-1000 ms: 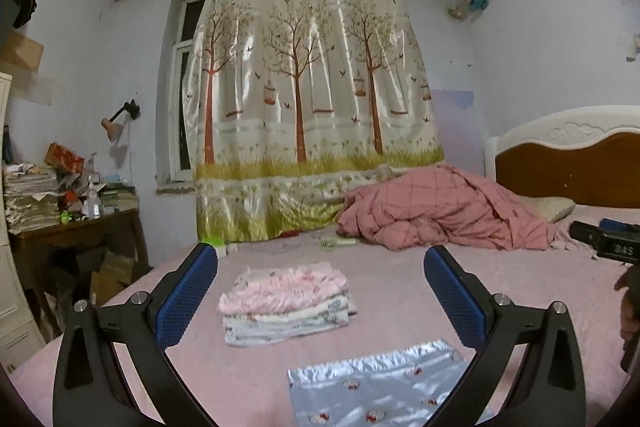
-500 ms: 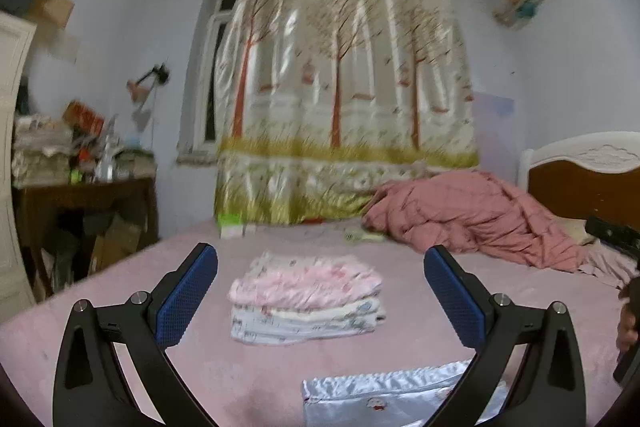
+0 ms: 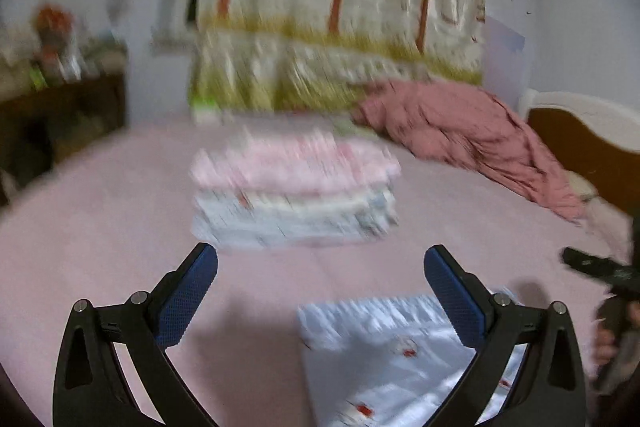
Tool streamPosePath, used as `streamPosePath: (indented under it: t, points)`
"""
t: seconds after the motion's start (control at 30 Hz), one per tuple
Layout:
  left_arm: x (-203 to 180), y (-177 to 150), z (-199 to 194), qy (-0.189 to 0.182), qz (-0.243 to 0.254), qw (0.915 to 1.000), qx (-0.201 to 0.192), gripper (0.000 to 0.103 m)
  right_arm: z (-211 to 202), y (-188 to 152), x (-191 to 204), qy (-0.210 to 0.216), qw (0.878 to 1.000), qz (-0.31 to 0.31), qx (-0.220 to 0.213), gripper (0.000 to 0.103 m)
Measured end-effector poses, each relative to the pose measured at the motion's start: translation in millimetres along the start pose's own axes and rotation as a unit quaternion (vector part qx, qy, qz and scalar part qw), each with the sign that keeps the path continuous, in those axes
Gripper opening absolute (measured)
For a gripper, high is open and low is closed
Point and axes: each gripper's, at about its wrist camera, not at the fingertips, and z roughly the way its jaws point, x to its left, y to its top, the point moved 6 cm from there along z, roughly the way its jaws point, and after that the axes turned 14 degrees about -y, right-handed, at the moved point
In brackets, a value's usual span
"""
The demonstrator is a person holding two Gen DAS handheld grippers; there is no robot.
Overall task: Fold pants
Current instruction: 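Lower both grippers onto the waistband end of the pants and close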
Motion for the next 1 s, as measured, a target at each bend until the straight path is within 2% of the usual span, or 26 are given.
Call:
streamPosePath:
  t: [0.07, 0.13, 0.23, 0.33, 0.43, 0.57, 0.6, 0.67, 0.73, 0.8, 0.83, 0.87, 0.93, 1.0]
  points:
    - [6.8, -9.7, 13.0, -0.012, -0.016, 0.9995, 0.023, 0.102, 19.5, -7.6, -9.8, 0.001, 0.999, 0.021, 0.03, 0.097]
    - [11.2, -17.5, 22.2, -0.004, -0.02, 0.9989, 0.041, 0.102, 40.5, -16.8, -18.4, -0.008, 0.998, 0.034, 0.058, 0.093]
    - [19.6, -29.8, 34.3, -0.009, -0.045, 0.9966, 0.068, 0.098, 65.3, -27.8, -25.2, -0.023, 0.996, 0.032, 0.085, 0.092]
    - [31.8, -43.8, 46.3, -0.014, -0.074, 0.9927, 0.094, 0.089, 86.4, -38.9, -24.6, -0.001, 0.992, 0.041, 0.121, 0.088]
    - [40.0, -56.1, 58.0, -0.021, -0.093, 0.9885, 0.117, 0.089, 104.5, -47.8, -23.4, 0.02, 0.987, 0.055, 0.148, 0.088]
    - [43.8, -64.5, 66.6, -0.021, -0.103, 0.9856, 0.132, 0.089, 107.0, -48.6, -17.7, 0.035, 0.987, 0.046, 0.147, 0.086]
    - [44.2, -66.4, 67.8, -0.02, -0.106, 0.9849, 0.135, 0.089, 106.8, -49.2, -16.5, 0.045, 0.987, 0.05, 0.149, 0.082]
    - [46.7, -67.8, 67.5, -0.02, -0.113, 0.984, 0.137, 0.089, 107.8, -50.5, -13.7, 0.055, 0.985, 0.053, 0.154, 0.067]
    - [49.4, -67.1, 65.5, -0.018, -0.117, 0.9841, 0.133, 0.089, 107.2, -50.9, -12.2, 0.055, 0.986, 0.048, 0.153, 0.062]
    - [51.5, -65.6, 63.3, -0.018, -0.121, 0.9842, 0.128, 0.089, 107.5, -51.7, -7.8, 0.064, 0.985, 0.042, 0.155, 0.051]
    - [52.4, -65.2, 63.1, -0.018, -0.121, 0.9842, 0.128, 0.089, 108.2, -52.7, -5.8, 0.068, 0.984, 0.039, 0.159, 0.042]
    - [53.1, -65.2, 62.7, -0.018, -0.123, 0.9839, 0.129, 0.089, 109.0, -53.4, -5.9, 0.061, 0.985, 0.036, 0.159, 0.027]
    - [54.5, -65.7, 63.6, -0.024, -0.126, 0.9829, 0.132, 0.089, 108.9, -52.5, -8.9, 0.047, 0.986, 0.039, 0.155, 0.008]
    - [55.7, -66.6, 64.9, -0.039, -0.139, 0.9801, 0.135, 0.089, 105.0, -48.4, -17.9, 0.037, 0.988, 0.054, 0.139, 0.007]
